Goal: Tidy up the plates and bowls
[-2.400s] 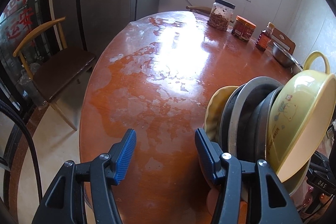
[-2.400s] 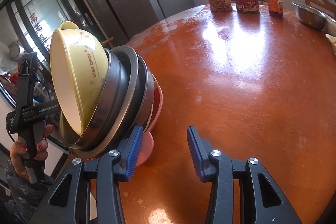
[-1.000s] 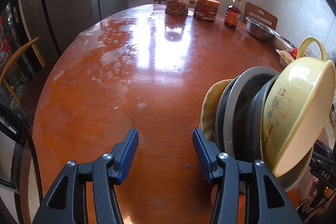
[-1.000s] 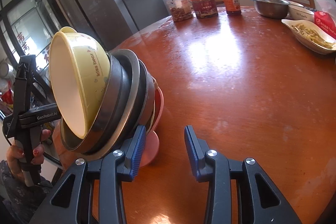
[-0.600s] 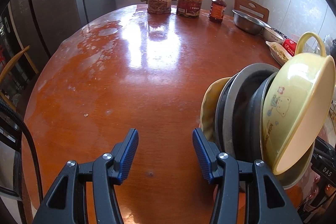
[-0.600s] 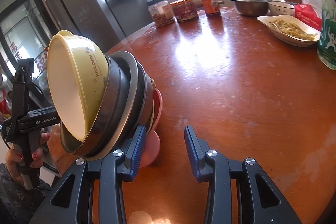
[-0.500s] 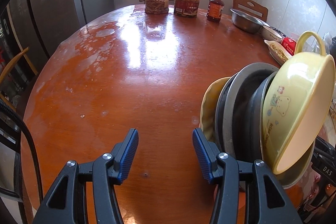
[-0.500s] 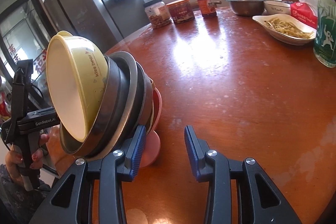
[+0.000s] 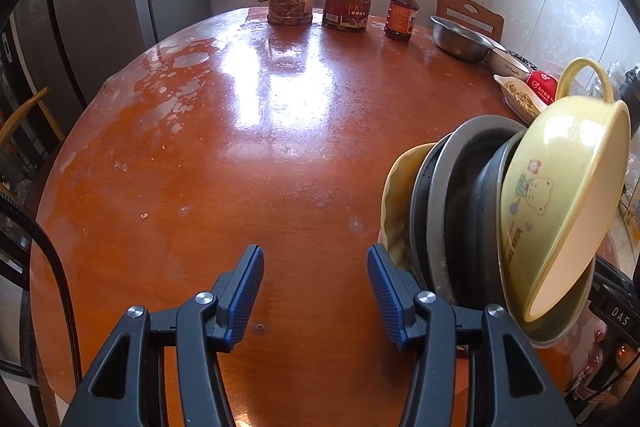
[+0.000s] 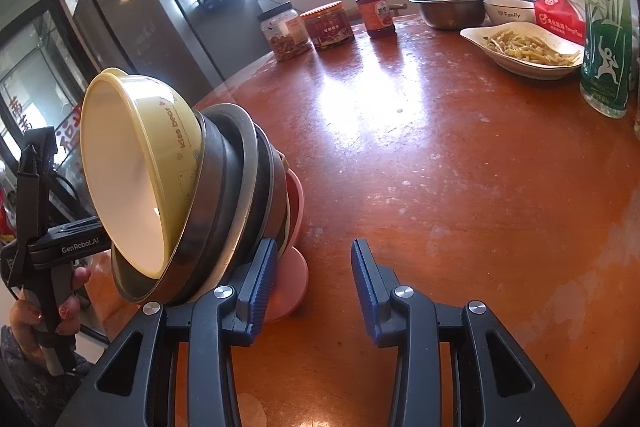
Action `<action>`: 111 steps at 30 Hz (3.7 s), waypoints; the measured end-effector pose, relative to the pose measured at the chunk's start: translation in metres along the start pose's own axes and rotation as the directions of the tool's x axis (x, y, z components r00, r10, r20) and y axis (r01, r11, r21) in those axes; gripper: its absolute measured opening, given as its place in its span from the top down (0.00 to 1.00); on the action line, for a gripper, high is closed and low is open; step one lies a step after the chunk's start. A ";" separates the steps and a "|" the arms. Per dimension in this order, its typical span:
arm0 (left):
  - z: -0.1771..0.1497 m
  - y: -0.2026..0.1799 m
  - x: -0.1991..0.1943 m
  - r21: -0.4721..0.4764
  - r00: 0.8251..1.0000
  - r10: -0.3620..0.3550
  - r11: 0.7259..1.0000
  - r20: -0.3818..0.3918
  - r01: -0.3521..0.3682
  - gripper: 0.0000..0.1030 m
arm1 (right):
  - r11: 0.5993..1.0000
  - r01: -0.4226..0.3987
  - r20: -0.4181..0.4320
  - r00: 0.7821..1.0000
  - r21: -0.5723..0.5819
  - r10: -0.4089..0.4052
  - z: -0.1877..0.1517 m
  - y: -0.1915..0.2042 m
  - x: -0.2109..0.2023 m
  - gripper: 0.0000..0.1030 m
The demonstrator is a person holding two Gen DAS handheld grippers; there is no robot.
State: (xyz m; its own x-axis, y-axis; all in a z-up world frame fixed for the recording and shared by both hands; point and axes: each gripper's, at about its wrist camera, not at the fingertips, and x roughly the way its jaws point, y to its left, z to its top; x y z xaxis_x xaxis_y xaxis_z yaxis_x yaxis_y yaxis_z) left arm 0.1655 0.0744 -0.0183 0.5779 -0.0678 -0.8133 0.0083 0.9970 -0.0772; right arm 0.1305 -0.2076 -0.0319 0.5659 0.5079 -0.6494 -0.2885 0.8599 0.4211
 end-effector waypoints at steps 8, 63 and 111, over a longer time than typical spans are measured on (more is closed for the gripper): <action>-0.007 0.007 -0.002 -0.013 1.000 -0.001 1.000 0.001 0.001 0.47 | 1.000 0.030 0.014 0.999 0.010 -0.030 -0.001 0.000 -0.005 0.55; -0.141 -0.061 -0.082 -0.007 0.993 0.044 0.999 0.106 -0.044 0.33 | 0.986 0.134 0.142 0.983 -0.102 -0.119 -0.100 0.068 -0.079 0.25; -0.144 -0.058 -0.083 -0.008 0.994 0.058 0.998 0.097 -0.057 0.33 | 0.984 0.148 0.127 0.983 -0.094 -0.136 -0.102 0.066 -0.077 0.25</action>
State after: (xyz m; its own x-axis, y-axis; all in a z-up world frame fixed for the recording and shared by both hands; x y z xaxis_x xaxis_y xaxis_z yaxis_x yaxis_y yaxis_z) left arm 0.0000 0.0166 -0.0292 0.6539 -0.0061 -0.7566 -0.0317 0.9989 -0.0354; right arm -0.0109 -0.1844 -0.0188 0.6935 0.3760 -0.6146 -0.2730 0.9266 0.2588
